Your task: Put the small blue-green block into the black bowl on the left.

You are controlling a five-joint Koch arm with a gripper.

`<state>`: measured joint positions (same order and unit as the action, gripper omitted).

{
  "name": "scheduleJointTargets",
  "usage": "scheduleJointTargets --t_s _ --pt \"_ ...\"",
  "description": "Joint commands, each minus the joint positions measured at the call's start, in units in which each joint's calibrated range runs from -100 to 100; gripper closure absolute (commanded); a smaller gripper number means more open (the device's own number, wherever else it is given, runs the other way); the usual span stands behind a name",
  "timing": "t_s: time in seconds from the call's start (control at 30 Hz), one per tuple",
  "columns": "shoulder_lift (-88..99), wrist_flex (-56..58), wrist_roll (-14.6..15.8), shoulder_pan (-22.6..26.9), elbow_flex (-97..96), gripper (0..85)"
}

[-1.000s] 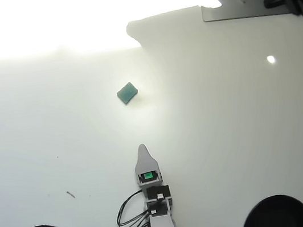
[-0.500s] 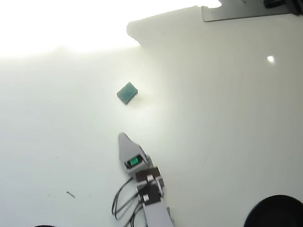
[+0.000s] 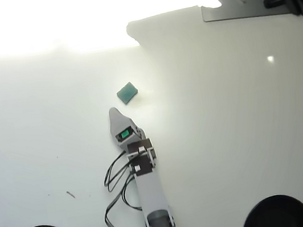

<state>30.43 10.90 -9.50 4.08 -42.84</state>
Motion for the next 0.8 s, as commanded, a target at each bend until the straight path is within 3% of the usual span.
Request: scheduleJointTargets --t_s 0.0,0.77 --pt "-2.7 1.0 -0.2 -0.3 7.0 39.6" --pt "-27.3 17.0 -2.3 -3.3 35.8 43.4"
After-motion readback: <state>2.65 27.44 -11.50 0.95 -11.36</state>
